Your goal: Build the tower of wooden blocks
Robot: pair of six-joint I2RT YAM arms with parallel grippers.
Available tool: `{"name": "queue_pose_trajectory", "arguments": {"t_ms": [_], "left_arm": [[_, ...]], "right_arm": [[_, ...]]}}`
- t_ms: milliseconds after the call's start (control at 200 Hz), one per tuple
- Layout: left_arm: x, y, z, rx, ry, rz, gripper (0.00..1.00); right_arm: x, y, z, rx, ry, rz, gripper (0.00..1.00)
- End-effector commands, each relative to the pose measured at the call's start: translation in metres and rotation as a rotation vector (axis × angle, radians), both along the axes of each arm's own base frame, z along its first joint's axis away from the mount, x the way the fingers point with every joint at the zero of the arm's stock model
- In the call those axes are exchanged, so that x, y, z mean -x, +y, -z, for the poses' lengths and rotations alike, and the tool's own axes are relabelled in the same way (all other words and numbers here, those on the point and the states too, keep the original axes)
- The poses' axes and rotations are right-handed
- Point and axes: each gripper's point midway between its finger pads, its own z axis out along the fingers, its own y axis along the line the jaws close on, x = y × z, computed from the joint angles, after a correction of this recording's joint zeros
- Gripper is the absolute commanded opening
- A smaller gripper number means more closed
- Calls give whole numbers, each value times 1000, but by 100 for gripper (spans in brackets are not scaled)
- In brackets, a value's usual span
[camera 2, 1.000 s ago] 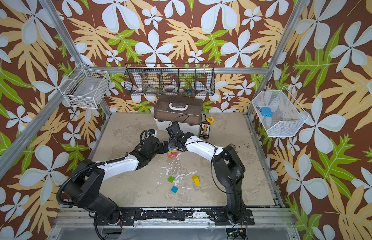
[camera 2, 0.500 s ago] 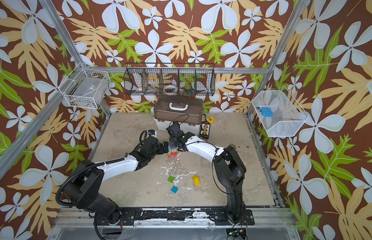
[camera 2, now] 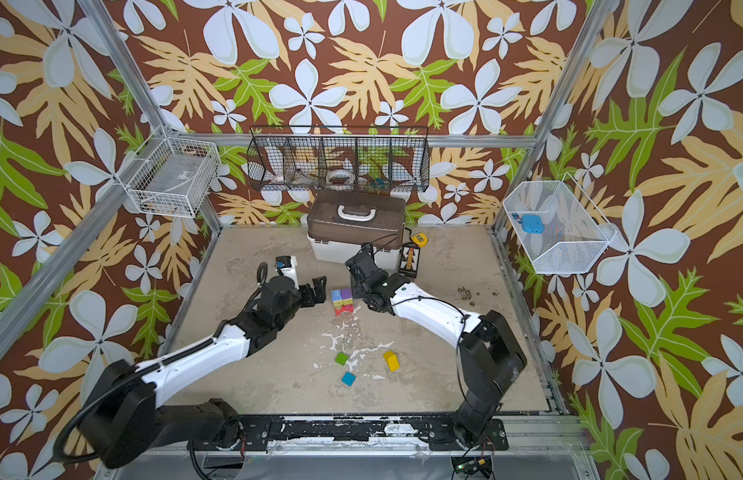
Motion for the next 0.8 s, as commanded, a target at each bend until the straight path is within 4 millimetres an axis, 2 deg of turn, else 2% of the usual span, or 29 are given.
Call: {"name": "queue_pose_trajectory", "arguments": {"t_ms": [0,145,290,385,450,540,636,706,796], "left_arm": [[21,34,-18,8,-95,-92,100],[58,81,-16,41,-215,-202,100],[78,112,12,29,-282,-298,100],[83,124,32,-19,-273,-343,100],[85,123,42,-22,-264,-328,100],[85,115,46,-27,-286,-275,100],[86,120,51,-38,-308,-295,100],[84,118,53,-53,-296,-288,100],[82,116,55,-62,-292,-286,100]], "right_arm": [[9,-13,-13,-87,-66,56,64],[42,-33,-4,-153,-76,85,66],[86,-36,10,-194,-82,99,66],[118,-36,21,-222,-59,129,61],[139,-34,24,-254,-50,131,59],[168,-24,19,-311,-47,91,61],[193,-18,17,-328,-42,66,63],[207,-16,27,-318,-19,55,64],[216,-8,49,-304,49,35,63]]}}
